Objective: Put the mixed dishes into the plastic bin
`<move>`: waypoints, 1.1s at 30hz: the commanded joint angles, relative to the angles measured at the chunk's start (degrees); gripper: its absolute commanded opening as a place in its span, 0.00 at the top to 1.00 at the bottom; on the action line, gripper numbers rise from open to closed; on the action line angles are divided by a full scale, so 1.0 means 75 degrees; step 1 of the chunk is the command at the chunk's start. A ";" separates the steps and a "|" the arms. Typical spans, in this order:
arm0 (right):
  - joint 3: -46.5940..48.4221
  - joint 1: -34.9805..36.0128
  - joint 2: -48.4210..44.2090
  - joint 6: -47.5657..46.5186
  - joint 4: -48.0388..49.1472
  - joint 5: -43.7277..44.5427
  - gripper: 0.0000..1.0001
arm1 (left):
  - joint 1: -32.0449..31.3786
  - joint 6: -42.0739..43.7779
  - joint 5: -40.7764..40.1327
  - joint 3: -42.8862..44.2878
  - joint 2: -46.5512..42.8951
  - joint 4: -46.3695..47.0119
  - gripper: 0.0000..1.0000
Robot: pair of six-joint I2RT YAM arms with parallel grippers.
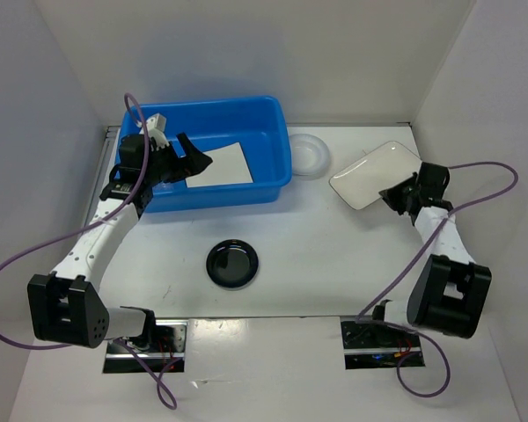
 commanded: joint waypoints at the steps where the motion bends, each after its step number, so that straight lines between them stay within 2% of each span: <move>1: 0.0236 0.0585 -0.0778 0.0160 0.0841 -0.0367 1.00 | -0.0029 0.0150 0.0075 -0.0045 -0.0209 0.0326 0.00; 4: 0.0785 0.1335 -0.1047 0.0231 0.0631 -0.0005 1.00 | -0.0029 0.0150 0.0075 -0.0045 -0.0139 0.0326 0.00; 8: 0.1942 0.2027 -0.1224 -0.0061 0.0582 -0.0271 1.00 | -0.0029 0.0068 0.0004 -0.0045 -0.0139 0.0326 0.00; 11: 0.3054 0.2764 -0.0745 -0.0448 0.0222 -0.0367 1.00 | -0.0029 -0.0002 0.0004 -0.0045 -0.0209 0.0326 0.00; 15: 0.4346 0.3620 0.0145 -0.0870 -0.0026 -0.0262 1.00 | -0.0029 -0.0072 0.0004 -0.0115 -0.0443 0.0326 0.00; 21: 0.6642 0.4498 0.2136 -0.1362 -0.0518 -0.0332 1.00 | -0.0029 -0.0143 0.0004 -0.0186 -0.0690 0.0256 0.00; 33: 1.0604 0.5695 0.5908 -0.2043 -0.1560 -0.0250 1.00 | -0.0029 -0.0143 -0.0066 -0.0514 -0.1298 -0.0190 0.00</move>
